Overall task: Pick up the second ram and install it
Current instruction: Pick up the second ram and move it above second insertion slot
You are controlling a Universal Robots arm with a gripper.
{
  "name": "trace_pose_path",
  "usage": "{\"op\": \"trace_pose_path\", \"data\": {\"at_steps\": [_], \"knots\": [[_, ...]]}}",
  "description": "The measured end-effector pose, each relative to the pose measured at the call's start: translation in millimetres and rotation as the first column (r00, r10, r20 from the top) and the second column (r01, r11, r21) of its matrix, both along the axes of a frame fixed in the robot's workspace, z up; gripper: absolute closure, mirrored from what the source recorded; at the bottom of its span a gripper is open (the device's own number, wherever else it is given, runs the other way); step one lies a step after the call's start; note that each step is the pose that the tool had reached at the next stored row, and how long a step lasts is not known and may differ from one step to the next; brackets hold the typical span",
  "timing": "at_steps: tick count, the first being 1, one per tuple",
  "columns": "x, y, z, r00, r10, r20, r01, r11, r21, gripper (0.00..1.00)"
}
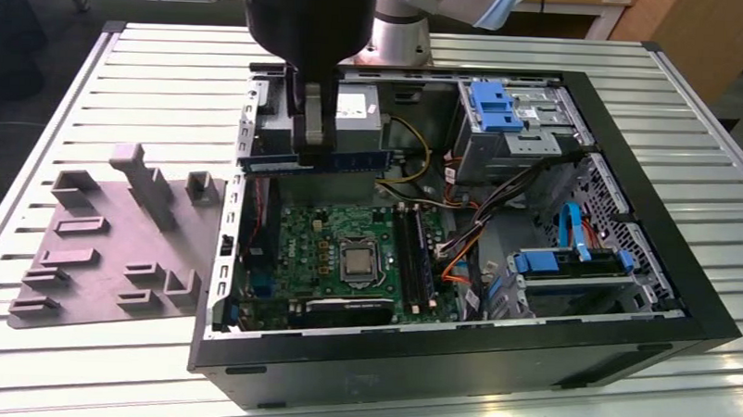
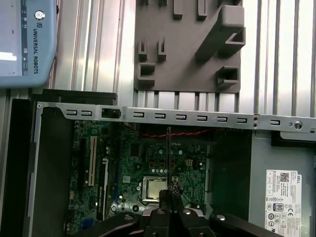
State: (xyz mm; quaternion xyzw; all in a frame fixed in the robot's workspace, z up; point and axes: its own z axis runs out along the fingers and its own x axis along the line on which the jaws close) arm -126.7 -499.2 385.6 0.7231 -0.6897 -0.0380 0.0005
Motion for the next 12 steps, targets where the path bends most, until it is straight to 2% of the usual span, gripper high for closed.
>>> {"op": "trace_pose_path", "data": {"at_steps": [12], "knots": [[7.6,0.1,0.0,1.0,0.0,0.0,0.0,1.0,-0.0001,0.88]]}}
